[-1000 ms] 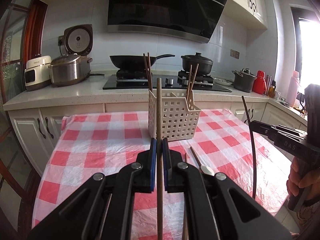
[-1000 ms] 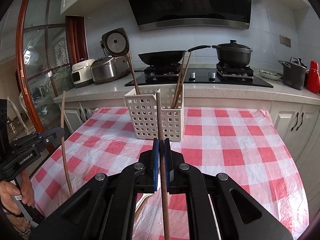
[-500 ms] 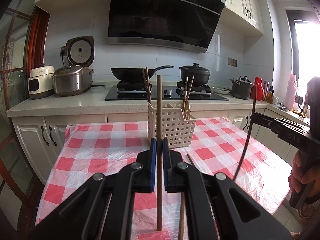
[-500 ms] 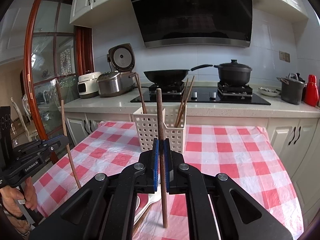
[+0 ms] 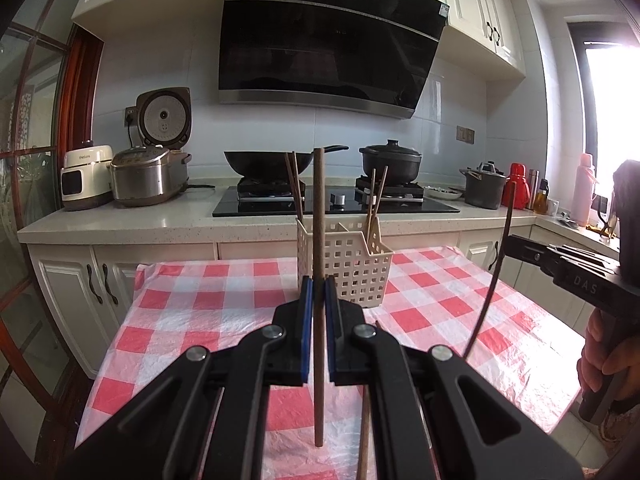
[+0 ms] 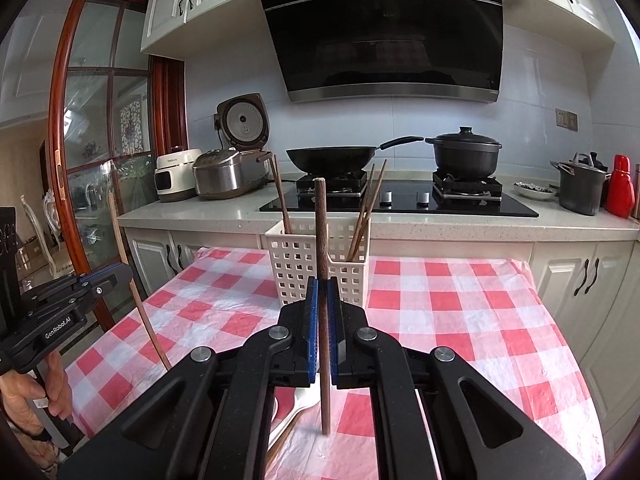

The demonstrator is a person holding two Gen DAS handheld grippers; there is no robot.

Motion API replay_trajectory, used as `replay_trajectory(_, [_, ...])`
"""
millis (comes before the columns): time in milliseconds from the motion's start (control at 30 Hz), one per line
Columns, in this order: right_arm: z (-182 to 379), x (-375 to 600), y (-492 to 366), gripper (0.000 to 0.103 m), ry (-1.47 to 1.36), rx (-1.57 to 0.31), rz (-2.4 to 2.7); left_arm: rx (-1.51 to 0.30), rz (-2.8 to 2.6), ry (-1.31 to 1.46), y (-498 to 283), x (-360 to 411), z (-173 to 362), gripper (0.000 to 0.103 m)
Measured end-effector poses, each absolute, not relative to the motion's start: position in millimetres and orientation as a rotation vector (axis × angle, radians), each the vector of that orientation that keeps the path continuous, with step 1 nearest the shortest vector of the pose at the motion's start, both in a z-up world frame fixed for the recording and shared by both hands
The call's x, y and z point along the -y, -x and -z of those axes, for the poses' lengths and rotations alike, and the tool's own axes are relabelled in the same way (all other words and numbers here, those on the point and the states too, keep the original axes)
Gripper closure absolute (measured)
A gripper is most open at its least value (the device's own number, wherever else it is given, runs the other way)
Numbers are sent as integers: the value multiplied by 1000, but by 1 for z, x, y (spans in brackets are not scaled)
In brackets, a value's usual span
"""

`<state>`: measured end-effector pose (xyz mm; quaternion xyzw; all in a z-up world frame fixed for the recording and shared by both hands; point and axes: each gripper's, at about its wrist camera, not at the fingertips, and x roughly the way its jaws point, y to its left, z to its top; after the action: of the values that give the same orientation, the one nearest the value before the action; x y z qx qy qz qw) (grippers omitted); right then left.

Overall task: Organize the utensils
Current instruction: 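Lift both held chopsticks upright and carry them over the white basket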

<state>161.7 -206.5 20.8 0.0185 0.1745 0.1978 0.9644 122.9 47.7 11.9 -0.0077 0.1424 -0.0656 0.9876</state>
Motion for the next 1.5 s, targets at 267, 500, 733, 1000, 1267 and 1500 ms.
replay_trajectory(267, [-24, 204, -160, 101, -24, -350, -410, -267, 131, 3, -125, -46, -14, 97])
replay_trajectory(500, [-24, 205, -167, 101, -28, -359, -408, -275, 142, -10, -134, -40, -16, 97])
replay_trajectory(733, [10, 201, -201, 98, -48, -564, -440, -295, 142, 0, -139, -43, -10, 97])
replay_trajectory(1000, [24, 201, -243, 66, -21, -605, -394, -311, 136, 4, -147, -47, -2, 97])
replay_trajectory(1267, [39, 179, -282, 66, -7, -660, -423, -313, 136, 10, -156, -52, -1, 97])
replay_trajectory(1500, [52, 159, -328, 69, 2, -738, -438, -321, 133, 0, -162, -53, -1, 97])
